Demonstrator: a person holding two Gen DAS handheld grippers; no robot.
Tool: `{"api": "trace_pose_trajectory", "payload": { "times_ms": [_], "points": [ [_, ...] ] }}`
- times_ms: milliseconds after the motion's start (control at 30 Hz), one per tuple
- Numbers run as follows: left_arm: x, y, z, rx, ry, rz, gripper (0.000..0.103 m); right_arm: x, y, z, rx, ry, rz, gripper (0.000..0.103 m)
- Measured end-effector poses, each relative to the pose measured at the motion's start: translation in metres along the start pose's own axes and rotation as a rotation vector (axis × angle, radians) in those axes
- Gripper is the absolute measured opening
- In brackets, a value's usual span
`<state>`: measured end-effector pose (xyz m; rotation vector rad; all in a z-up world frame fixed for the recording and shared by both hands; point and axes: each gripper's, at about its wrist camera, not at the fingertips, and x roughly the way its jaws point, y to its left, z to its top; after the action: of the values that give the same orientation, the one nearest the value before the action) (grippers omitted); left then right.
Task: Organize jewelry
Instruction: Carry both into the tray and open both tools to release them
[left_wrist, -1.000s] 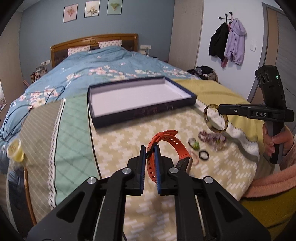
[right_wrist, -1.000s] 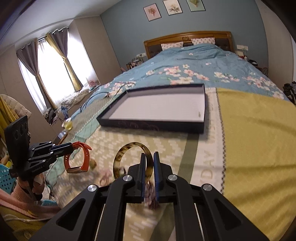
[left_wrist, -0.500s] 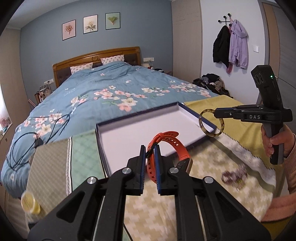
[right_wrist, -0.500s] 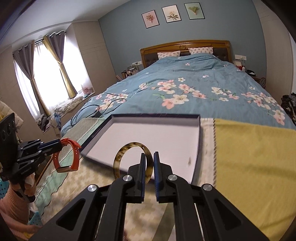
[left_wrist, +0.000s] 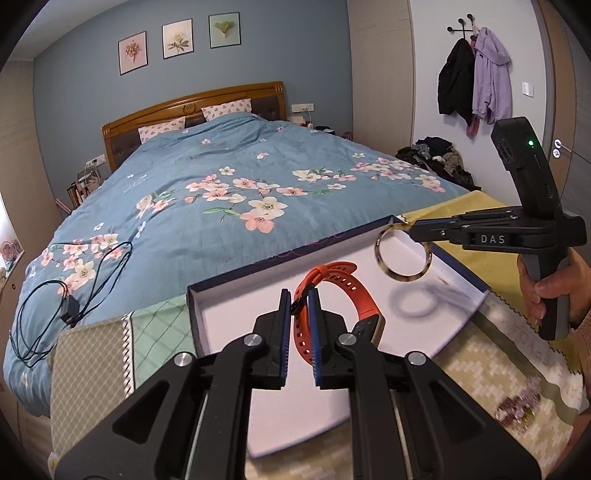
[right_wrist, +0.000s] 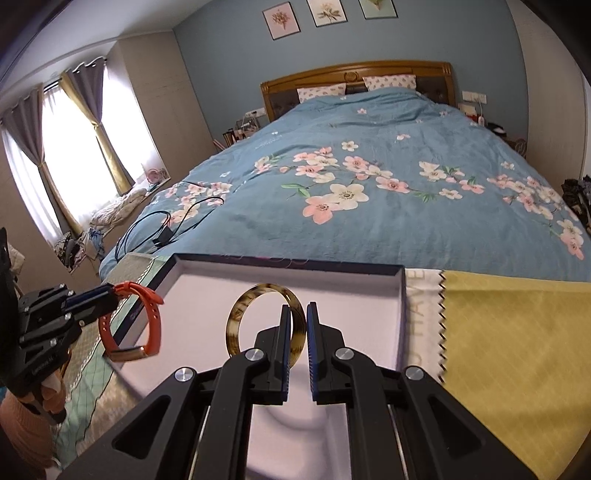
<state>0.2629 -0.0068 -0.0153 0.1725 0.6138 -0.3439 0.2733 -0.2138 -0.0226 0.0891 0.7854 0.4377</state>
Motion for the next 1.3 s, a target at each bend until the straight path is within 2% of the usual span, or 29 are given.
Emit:
{"api": "trace_pose_trajectory", "payload": {
  "times_ms": [200, 433, 567, 633, 833, 900, 967, 1033, 1100, 1167, 1300],
  "points": [
    [0.044, 0.012, 0.011, 0.011, 0.053, -0.01, 0.01, 0.03, -0.008, 0.014, 0.046, 0.039, -0.006, 0.007],
    [0.093, 0.018, 0.011, 0.05, 0.137, 0.015, 0.009, 0.056, -0.011, 0.018, 0.076, 0.097, -0.017, 0.007],
    [0.105, 0.018, 0.016, 0.073, 0.156, 0.022, 0.007, 0.066, -0.015, 0.021, 0.097, 0.129, -0.026, 0.007],
    [0.111, 0.018, 0.02, 0.079, 0.162, 0.022, 0.001, 0.069, -0.015, 0.022, 0.1, 0.143, -0.035, 0.007],
    [0.123, 0.015, 0.027, 0.11, 0.198, 0.039, 0.001, 0.076, -0.017, 0.024, 0.119, 0.175, -0.056, 0.007],
    [0.121, 0.014, 0.028, 0.107, 0.189, 0.046, 0.002, 0.075, -0.018, 0.026, 0.129, 0.167, -0.06, 0.012],
    [0.115, 0.014, 0.029, 0.092, 0.169, 0.04, 0.008, 0.071, -0.019, 0.026, 0.128, 0.152, -0.056, 0.013],
    [0.105, 0.016, 0.028, 0.069, 0.139, 0.035, 0.01, 0.062, -0.018, 0.025, 0.128, 0.124, -0.04, 0.018],
    [0.091, 0.02, 0.026, 0.042, 0.108, 0.04, 0.025, 0.05, -0.016, 0.022, 0.117, 0.093, -0.027, 0.029],
    [0.071, 0.023, 0.022, 0.012, 0.063, 0.039, 0.043, 0.031, -0.011, 0.017, 0.092, 0.06, -0.005, 0.03],
    [0.025, 0.024, 0.011, -0.038, -0.024, 0.028, 0.064, -0.017, 0.004, -0.003, 0.007, -0.003, 0.05, 0.044]
  ]
}}
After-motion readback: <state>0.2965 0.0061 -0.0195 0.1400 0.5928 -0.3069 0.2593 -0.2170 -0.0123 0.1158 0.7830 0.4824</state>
